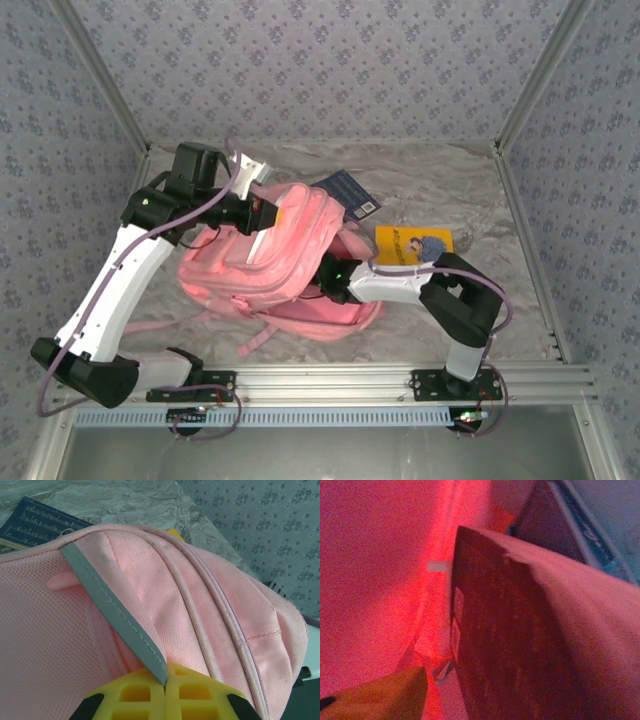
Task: Pack the student bag
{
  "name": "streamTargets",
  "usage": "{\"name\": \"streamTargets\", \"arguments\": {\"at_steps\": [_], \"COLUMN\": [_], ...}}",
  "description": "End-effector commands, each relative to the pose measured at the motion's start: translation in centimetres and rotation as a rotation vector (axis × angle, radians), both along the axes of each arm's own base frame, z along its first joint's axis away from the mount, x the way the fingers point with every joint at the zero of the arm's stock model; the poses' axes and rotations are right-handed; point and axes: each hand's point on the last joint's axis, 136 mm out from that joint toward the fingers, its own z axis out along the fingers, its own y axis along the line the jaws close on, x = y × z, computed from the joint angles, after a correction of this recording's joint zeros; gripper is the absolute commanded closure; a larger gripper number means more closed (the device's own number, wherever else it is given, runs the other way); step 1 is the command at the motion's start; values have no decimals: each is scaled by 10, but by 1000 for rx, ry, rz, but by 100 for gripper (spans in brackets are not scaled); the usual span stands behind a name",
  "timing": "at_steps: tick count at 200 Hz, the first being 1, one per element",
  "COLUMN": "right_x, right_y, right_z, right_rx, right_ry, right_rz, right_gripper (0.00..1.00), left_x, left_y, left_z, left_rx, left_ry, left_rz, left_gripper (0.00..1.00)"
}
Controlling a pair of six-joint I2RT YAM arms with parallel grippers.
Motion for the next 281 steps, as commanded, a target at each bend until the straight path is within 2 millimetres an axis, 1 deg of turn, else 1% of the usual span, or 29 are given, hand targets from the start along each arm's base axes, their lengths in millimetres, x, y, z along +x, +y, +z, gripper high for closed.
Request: {"name": "streamTargets", "arguments": {"at_steps": [1, 18, 31, 42, 67, 80, 96, 108, 113, 116, 130, 138, 162, 175, 184, 190, 202, 205, 211, 226, 239, 263, 281], "right_x": [-8, -12, -14, -17, -23, -24, -23, -26, -28, -29, -31, -32, -34, -38, -40, -42, -41, -42, -45, -42, -38, -30, -25], "right_y": [-1, -15, -27, -37, -57, -70, -88, -103, -109, -111, -125, -133, -154, -163, -169, -174, -184, -188, -193, -211, -231, -267, -278], "right_z": [41, 49, 53, 51, 53, 57, 61, 60, 58, 60, 61, 65, 70, 72, 69, 67, 71, 68, 65, 63, 60, 49, 43], "right_rx": [40, 33, 21, -2, -56, -92, -165, -220, -232, -225, -209, -195, -214, -250, -311, -338, -381, -398, -415, -461, -527, -683, -745], "right_ry": [-122, -161, -182, -176, -199, -231, -287, -301, -303, -309, -327, -346, -401, -454, -466, -467, -500, -492, -482, -494, -483, -406, -374], "right_rz": [31, 24, 8, 4, -4, -14, -39, -55, -57, -60, -91, -108, -119, -88, -54, -48, -68, -65, -60, -90, -131, -172, -158], "right_gripper": [29, 21, 17, 16, 14, 14, 11, 6, 2, 0, 0, 0, 0, 0, 0, 0, 1, 1, 1, 4, 7, 10, 12], "left_x": [2, 3, 4, 6, 8, 8, 9, 11, 12, 12, 14, 16, 25, 33, 38, 41, 48, 49, 52, 57, 59, 63, 62], "left_y": [-10, -6, -3, 1, 9, 12, 16, 21, 22, 23, 28, 31, 43, 53, 60, 65, 74, 76, 79, 82, 85, 101, 112], "left_z": [69, 67, 65, 61, 55, 54, 51, 48, 47, 46, 42, 41, 34, 25, 18, 13, 1, -1, -6, -21, -39, -78, -99], "left_rx": [-163, -157, -146, -131, -105, -98, -87, -74, -68, -65, -49, -41, 6, 59, 101, 129, 178, 187, 196, 201, 229, 334, 382], "left_ry": [-230, -230, -238, -241, -252, -253, -255, -261, -261, -263, -266, -267, -279, -278, -278, -278, -269, -266, -254, -215, -173, -90, -59], "left_rz": [-57, -42, -27, -4, 31, 47, 69, 93, 99, 105, 134, 152, 225, 281, 316, 340, 389, 404, 430, 471, 497, 575, 627], "left_gripper": [100, 100, 100, 100, 100, 100, 100, 100, 100, 100, 100, 100, 100, 100, 100, 100, 100, 100, 100, 100, 100, 100, 100]}}
